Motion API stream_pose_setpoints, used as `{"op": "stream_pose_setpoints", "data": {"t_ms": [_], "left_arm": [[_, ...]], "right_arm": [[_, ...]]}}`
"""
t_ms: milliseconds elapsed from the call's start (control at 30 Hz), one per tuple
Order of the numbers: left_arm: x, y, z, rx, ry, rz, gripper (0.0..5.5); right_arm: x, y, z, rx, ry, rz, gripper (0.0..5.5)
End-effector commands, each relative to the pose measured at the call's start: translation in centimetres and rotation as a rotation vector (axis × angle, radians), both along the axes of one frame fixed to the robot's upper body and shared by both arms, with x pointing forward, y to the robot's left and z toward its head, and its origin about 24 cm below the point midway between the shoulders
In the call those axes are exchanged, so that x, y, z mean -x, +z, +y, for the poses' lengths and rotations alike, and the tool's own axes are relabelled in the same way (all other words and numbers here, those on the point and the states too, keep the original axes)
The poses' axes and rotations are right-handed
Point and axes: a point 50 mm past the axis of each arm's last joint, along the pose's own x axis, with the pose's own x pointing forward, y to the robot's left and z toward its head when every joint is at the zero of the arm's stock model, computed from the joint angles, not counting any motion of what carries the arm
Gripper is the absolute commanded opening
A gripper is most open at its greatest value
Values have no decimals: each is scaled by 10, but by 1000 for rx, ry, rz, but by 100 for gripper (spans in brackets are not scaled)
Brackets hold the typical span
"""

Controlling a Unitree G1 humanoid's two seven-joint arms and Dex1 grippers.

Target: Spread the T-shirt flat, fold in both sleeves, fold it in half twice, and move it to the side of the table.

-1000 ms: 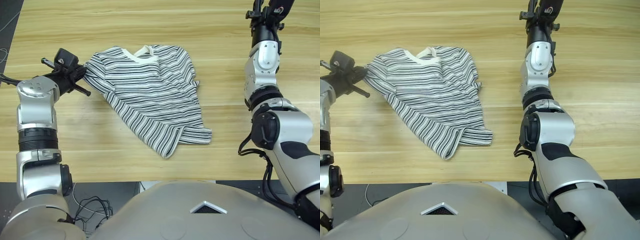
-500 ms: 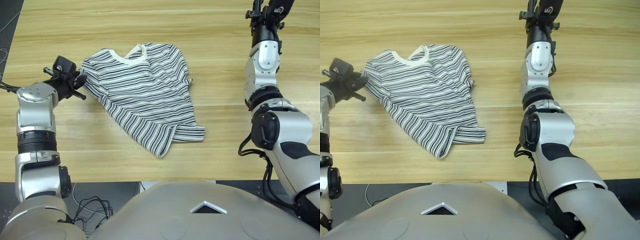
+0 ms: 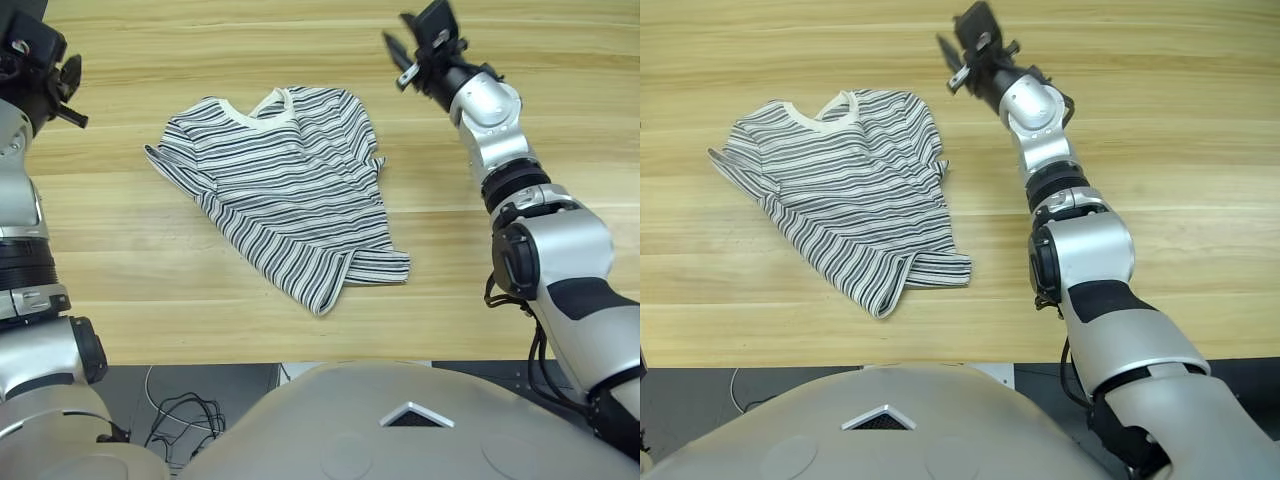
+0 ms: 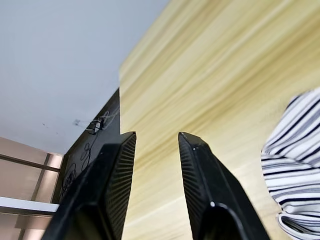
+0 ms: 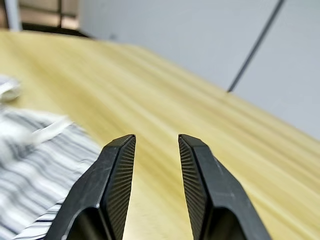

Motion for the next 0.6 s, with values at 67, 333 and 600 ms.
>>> {"op": "stream_pose_setpoints", "data": {"t_ms": [67,333,600], "left_arm": [[-12,-16,-57,38,-182,44,157],[-28,-117,-90,55,-261,421,157],[-19,-144,-48,-169,-192,556,157]], "right_arm": [[7,-13,16,134,120,84,160],[19,-39,23,230,150,227,160],[13,-43,2,318,58,356,160]]}}
